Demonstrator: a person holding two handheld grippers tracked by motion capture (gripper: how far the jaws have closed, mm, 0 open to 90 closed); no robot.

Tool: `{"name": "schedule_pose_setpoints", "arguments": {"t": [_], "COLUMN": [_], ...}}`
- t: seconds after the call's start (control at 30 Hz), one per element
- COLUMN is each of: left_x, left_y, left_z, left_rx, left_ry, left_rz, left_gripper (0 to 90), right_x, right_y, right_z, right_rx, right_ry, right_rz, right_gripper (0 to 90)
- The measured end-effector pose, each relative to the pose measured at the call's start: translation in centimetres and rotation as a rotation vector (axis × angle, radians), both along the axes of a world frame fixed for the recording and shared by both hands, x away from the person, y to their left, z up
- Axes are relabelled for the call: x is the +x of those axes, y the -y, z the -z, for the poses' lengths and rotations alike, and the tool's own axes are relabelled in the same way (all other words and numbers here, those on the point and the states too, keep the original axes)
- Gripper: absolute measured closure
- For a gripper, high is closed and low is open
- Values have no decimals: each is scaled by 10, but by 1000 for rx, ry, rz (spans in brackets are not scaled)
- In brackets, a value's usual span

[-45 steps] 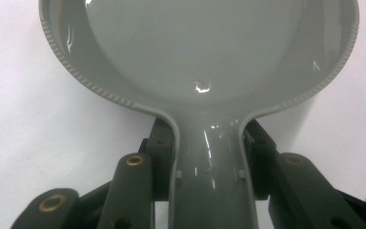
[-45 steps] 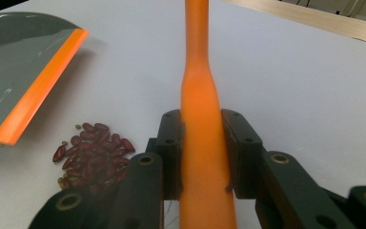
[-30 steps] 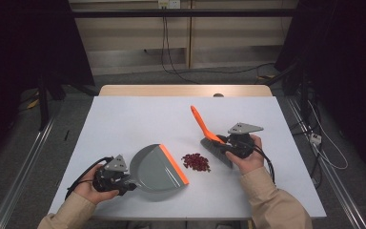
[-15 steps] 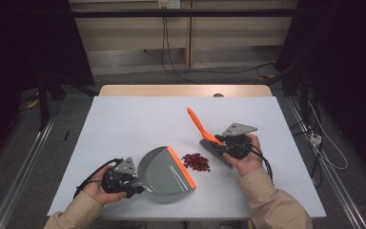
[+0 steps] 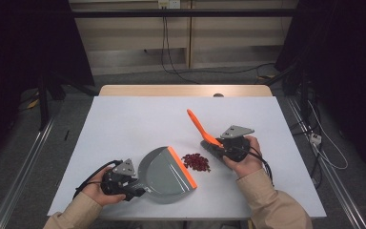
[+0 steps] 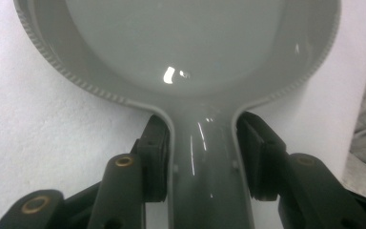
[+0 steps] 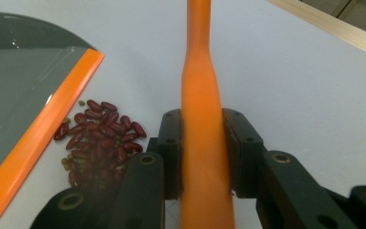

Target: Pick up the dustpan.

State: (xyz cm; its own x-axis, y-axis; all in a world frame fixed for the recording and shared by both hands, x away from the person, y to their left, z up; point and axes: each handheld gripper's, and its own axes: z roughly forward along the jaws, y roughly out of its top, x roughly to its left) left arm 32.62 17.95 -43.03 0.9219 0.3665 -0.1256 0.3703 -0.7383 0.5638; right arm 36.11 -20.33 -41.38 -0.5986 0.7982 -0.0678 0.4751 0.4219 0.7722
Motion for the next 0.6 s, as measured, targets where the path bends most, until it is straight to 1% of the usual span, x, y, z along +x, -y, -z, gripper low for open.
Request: {"name": "schedule_pose_setpoints", "arguments": {"t": [0.07, 0.13, 0.17, 0.2, 0.27, 0.3, 0.33, 0.37, 0.4, 0.5, 0.53, 0.57, 0.6], "left_x": [-1, -1, -1, -1, -1, -1, -2, -2, -2, -1, 0, 0, 0], "left_y": [-3, -5, -6, -6, -6, -5, -5, -5, -4, -4, -4, -4, -3], "left_z": [-2, -1, -3, -3, -4, -3, -3, -3, -3, -4, -4, -4, -4], "left_rx": [-1, -19, -13, -24, -20, -29, -26, -24, -29, -23, -17, -21, -21], "left_ry": [-1, -4, -2, 5, 4, 0, -6, -3, -8, -13, -9, -13, -11], "left_rz": [-6, -24, -25, -34, -37, -40, -34, -23, -33, -25, -19, -30, -25], "left_gripper": [541, 524, 524, 524, 543, 556, 576, 609, 620, 625, 626, 626, 627], "right_x": [-1, -3, -3, -4, -6, -6, -6, -6, -6, -5, -4, -3, -2], "right_y": [1, 2, 2, 2, 2, 1, 1, 2, 2, 3, 3, 2, 2], "right_z": [2, 2, 3, 3, 3, 3, 4, 4, 4, 4, 5, 7, 10], "right_rx": [23, 37, 44, 48, 40, 41, 45, 45, 46, 55, 47, 17, -6], "right_ry": [4, 2, 4, 6, 7, 12, 19, 22, 17, 8, 1, -15, -24], "right_rz": [17, 27, 36, 37, 41, 44, 44, 42, 41, 46, 49, 53, 52], "right_gripper": [716, 716, 716, 717, 715, 715, 713, 712, 711, 703, 688, 683, 694]}}
